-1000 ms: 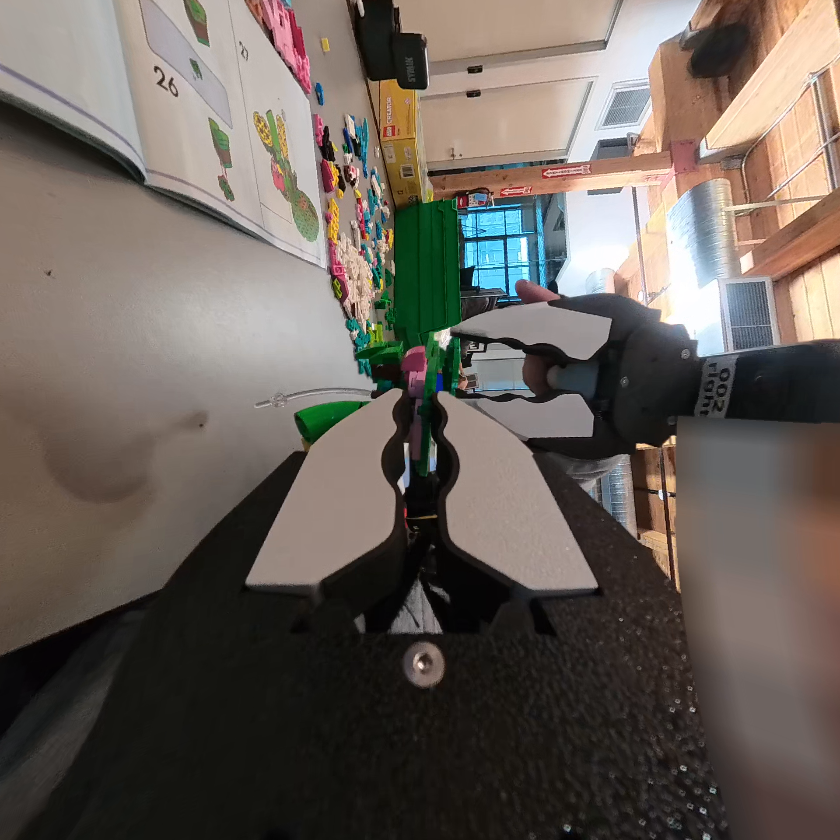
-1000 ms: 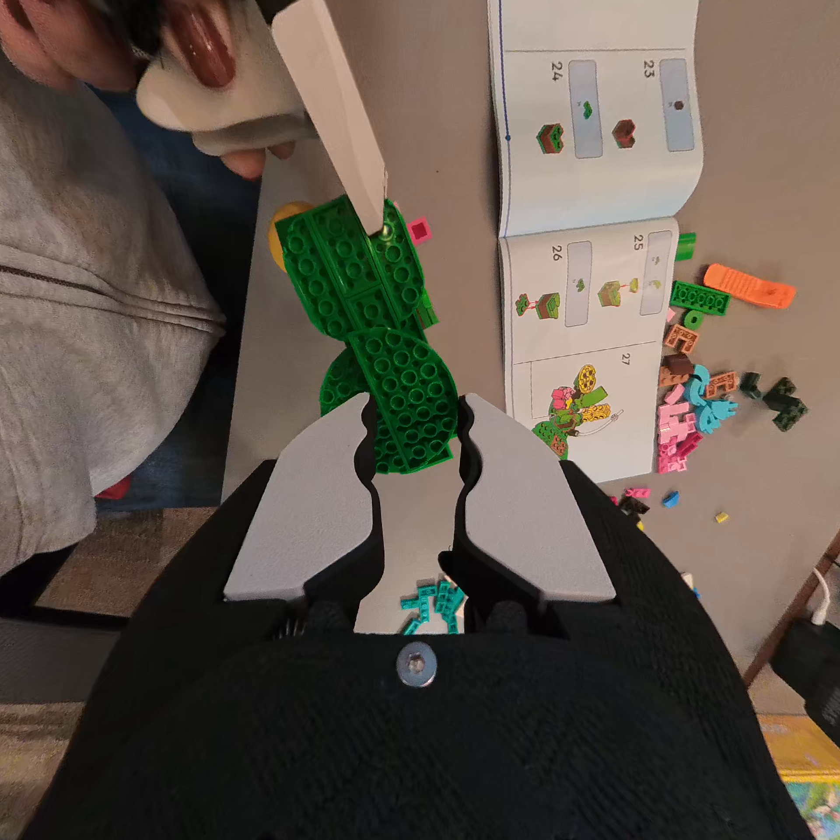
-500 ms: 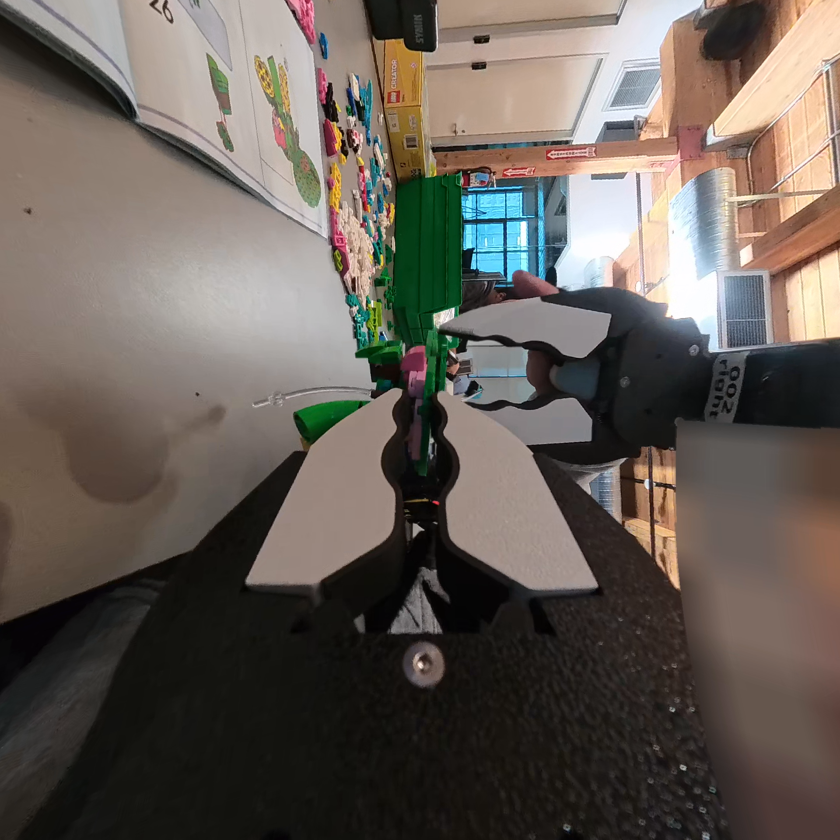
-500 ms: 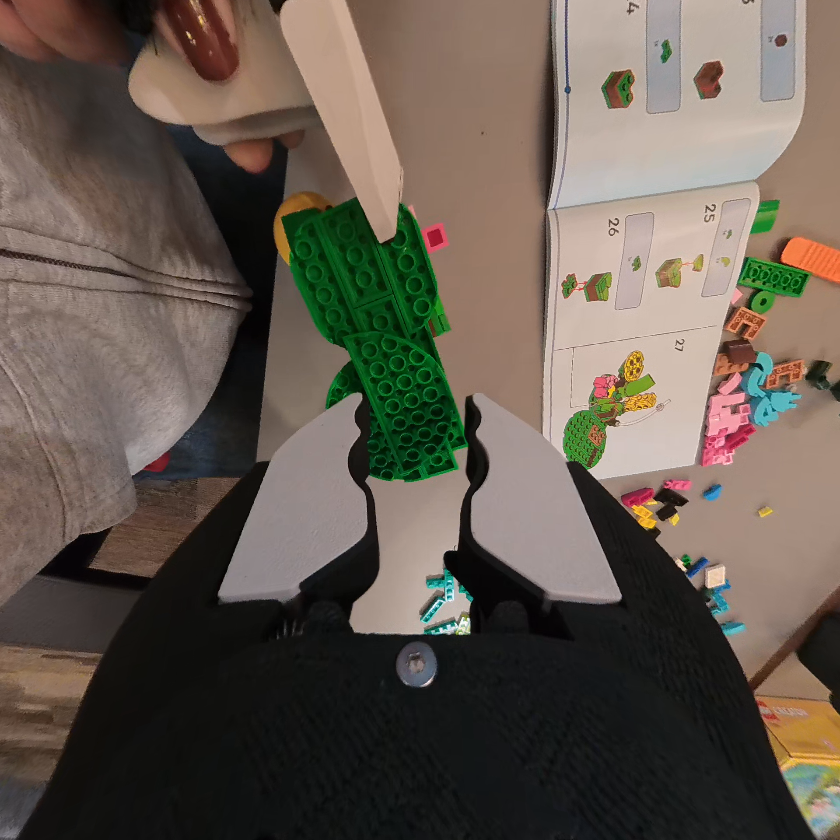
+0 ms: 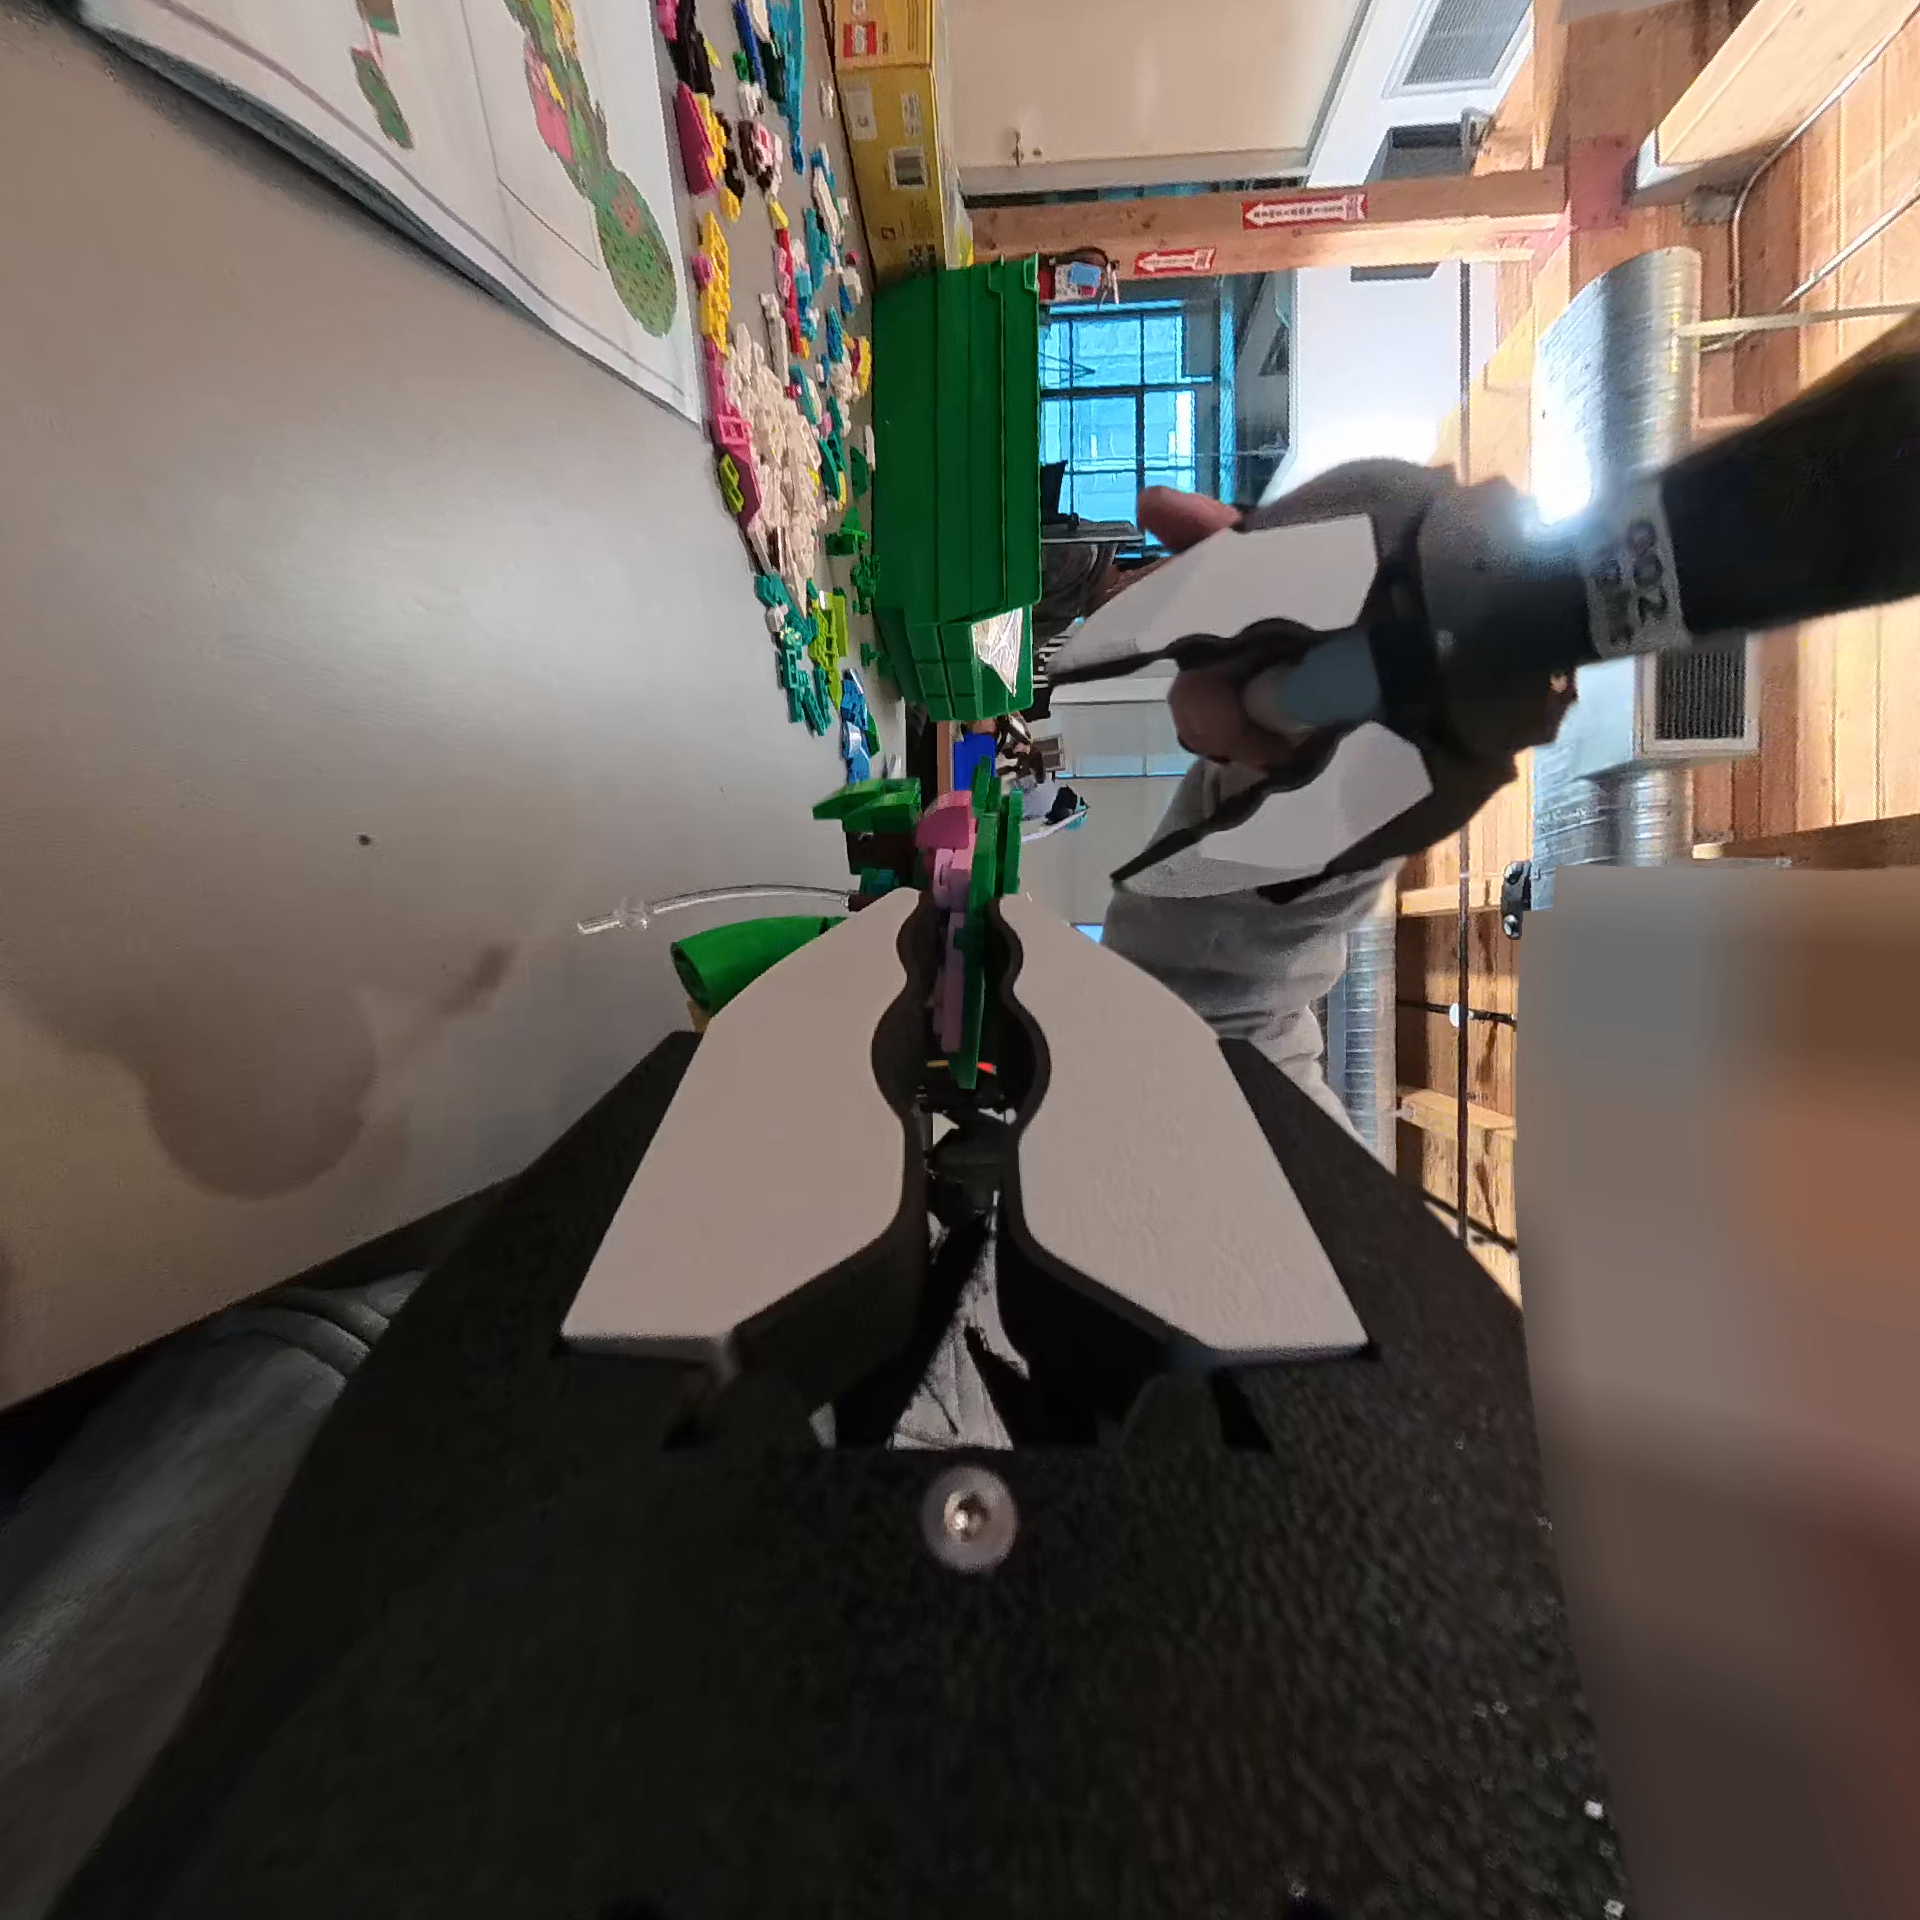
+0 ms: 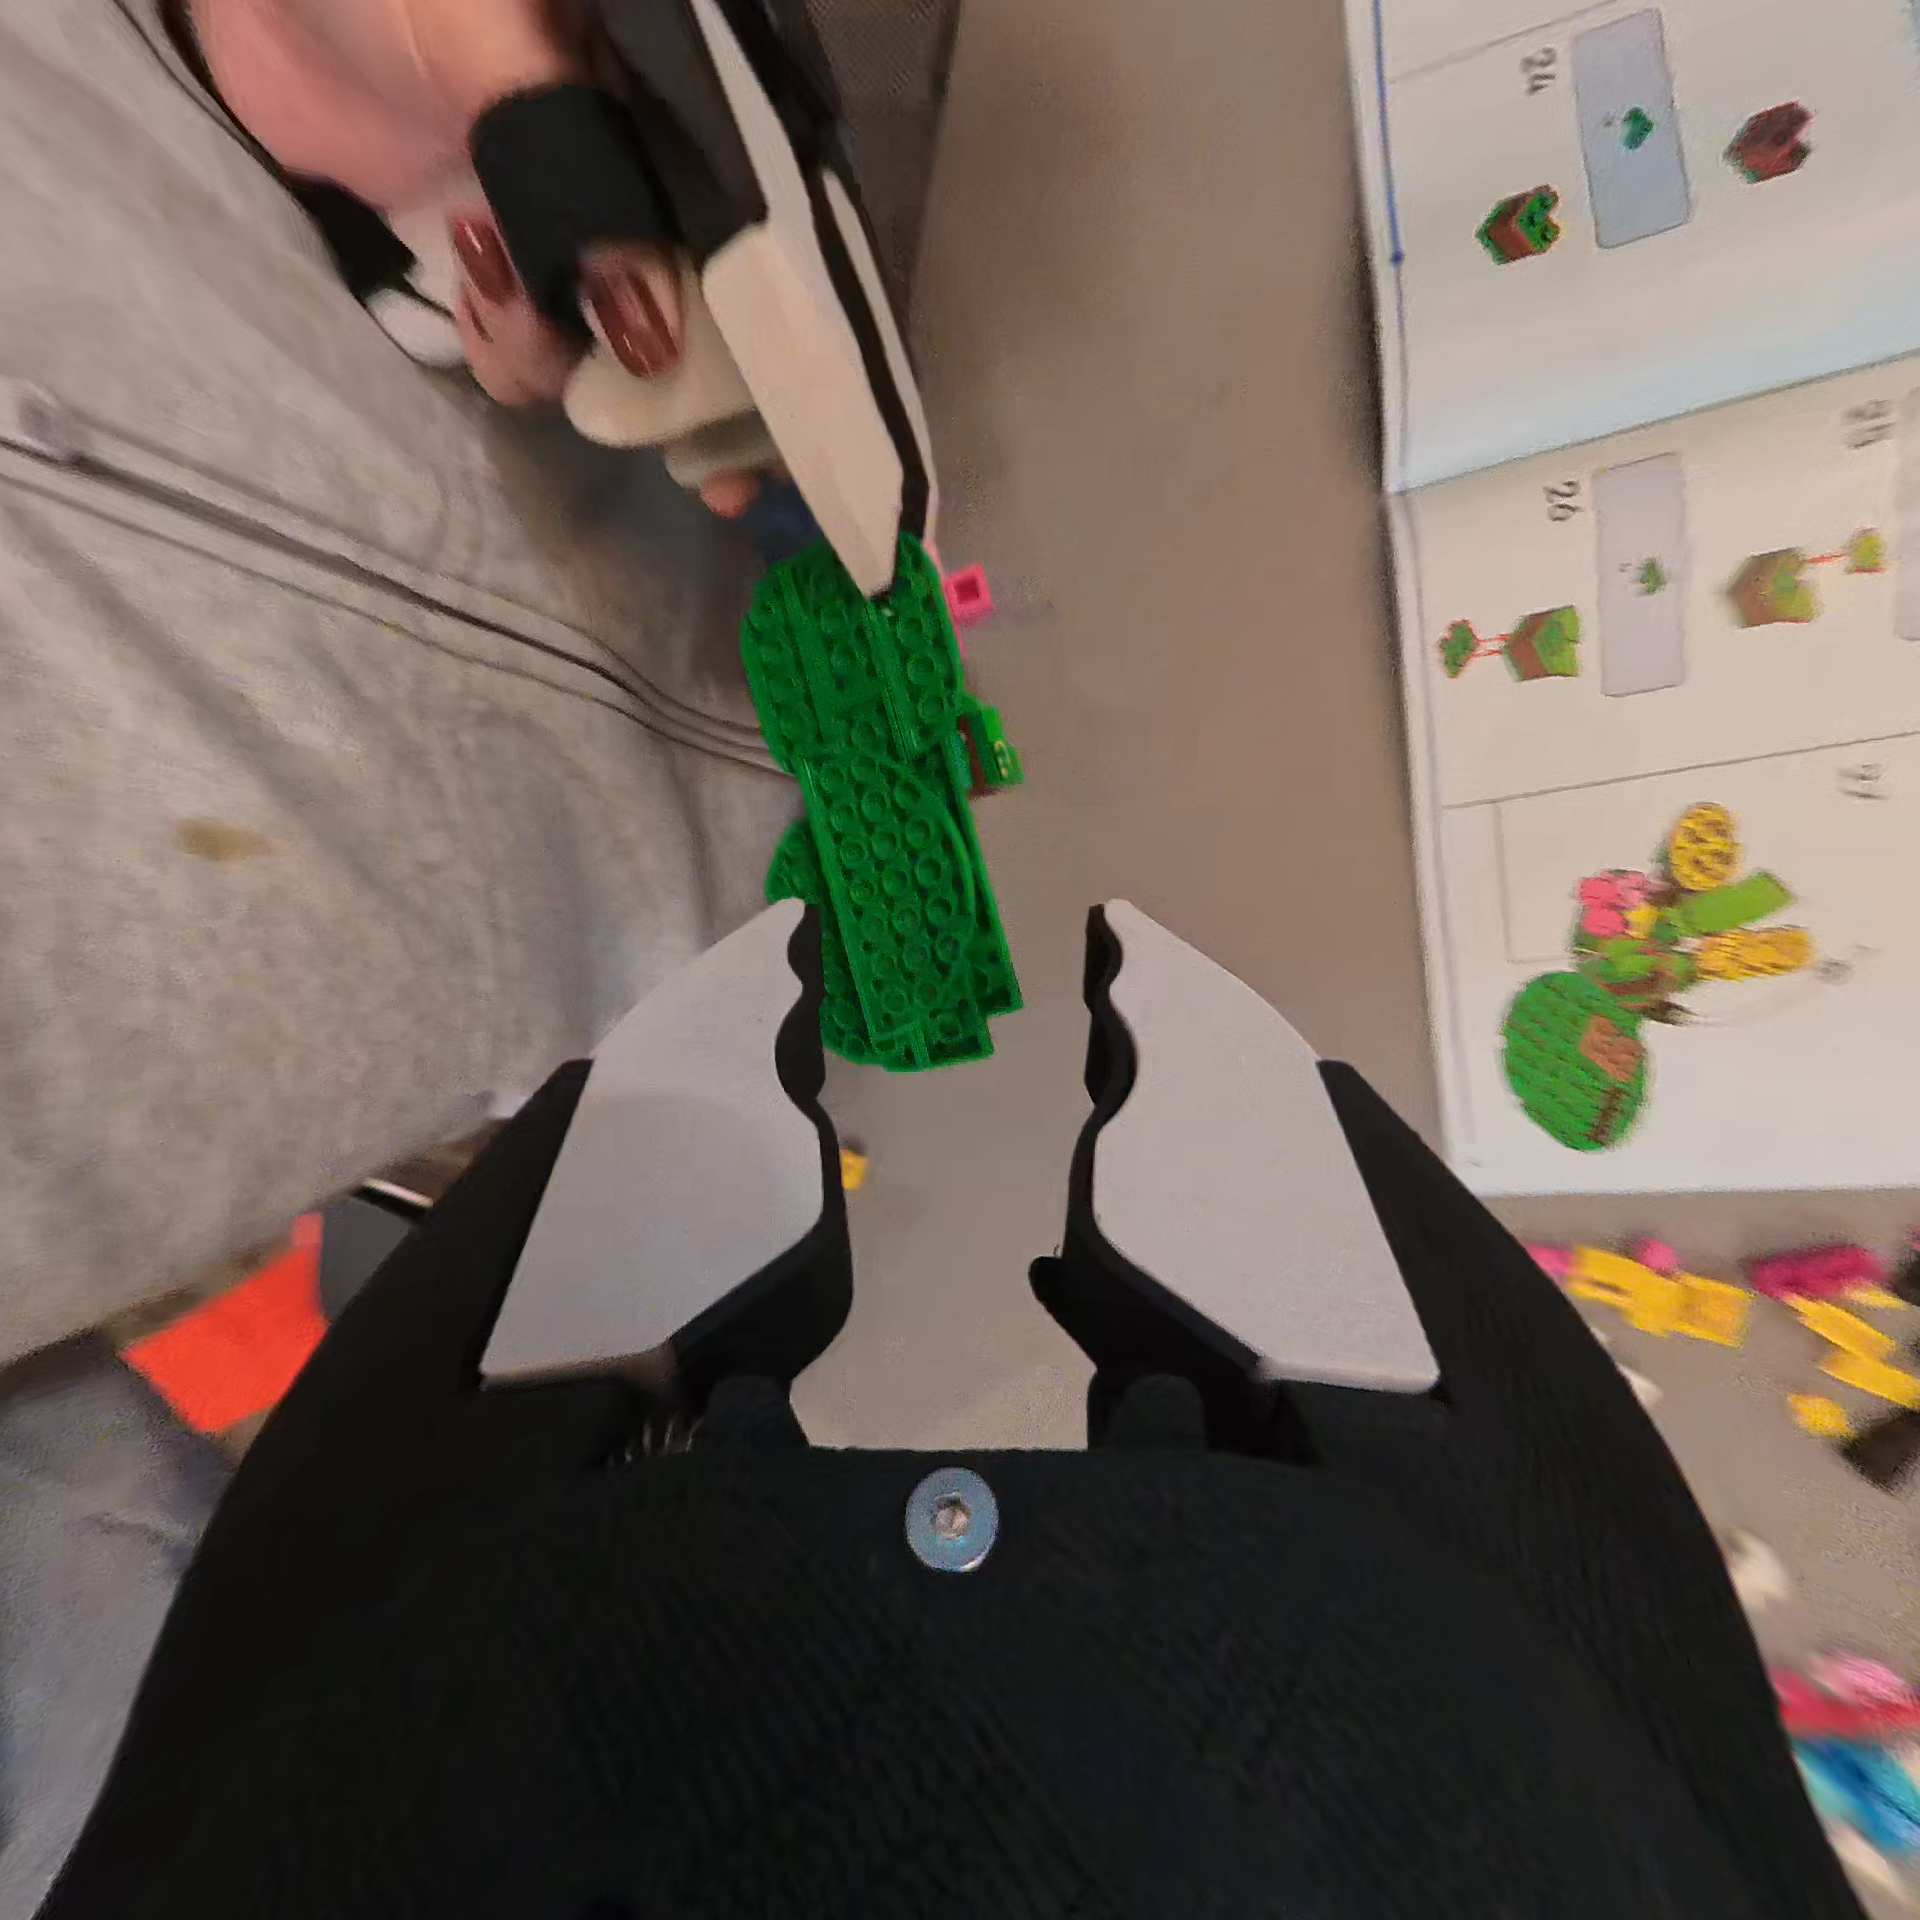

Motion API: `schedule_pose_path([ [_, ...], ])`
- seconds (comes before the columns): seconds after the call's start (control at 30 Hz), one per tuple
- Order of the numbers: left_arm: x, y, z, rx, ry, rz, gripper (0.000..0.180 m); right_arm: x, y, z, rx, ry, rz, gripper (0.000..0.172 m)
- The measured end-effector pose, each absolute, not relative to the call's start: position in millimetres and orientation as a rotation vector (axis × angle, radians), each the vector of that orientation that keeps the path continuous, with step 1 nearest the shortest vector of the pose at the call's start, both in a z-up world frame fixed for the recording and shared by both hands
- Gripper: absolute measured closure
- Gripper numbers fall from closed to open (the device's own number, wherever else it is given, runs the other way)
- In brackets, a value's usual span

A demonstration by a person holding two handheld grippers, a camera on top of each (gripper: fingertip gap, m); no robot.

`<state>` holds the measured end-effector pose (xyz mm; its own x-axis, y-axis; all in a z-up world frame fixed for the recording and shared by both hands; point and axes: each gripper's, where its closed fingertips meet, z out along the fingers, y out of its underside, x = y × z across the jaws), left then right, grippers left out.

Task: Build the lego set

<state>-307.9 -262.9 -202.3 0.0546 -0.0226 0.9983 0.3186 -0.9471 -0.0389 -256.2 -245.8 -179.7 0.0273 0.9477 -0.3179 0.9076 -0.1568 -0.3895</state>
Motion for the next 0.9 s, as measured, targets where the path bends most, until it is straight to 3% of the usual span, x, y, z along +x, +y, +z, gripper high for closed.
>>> schedule_pose_path([
  [0.23,-298.2,-270.3,-197.6,-2.091,-0.217,-2.014,0.173,-259.9,-265.6,-189.4,-2.339,-1.934,1.179,0.139],
  [0.47,-297.0,-272.3,-196.1,-2.084,-0.204,-2.034,0.173,-255.6,-268.6,-194.1,-2.351,-1.971,1.167,0.158],
  [0.9,-295.4,-272.2,-187.9,-2.071,-0.026,-1.98,0.173,-253.9,-267.0,-183.0,-2.285,-1.909,1.262,0.165],
])
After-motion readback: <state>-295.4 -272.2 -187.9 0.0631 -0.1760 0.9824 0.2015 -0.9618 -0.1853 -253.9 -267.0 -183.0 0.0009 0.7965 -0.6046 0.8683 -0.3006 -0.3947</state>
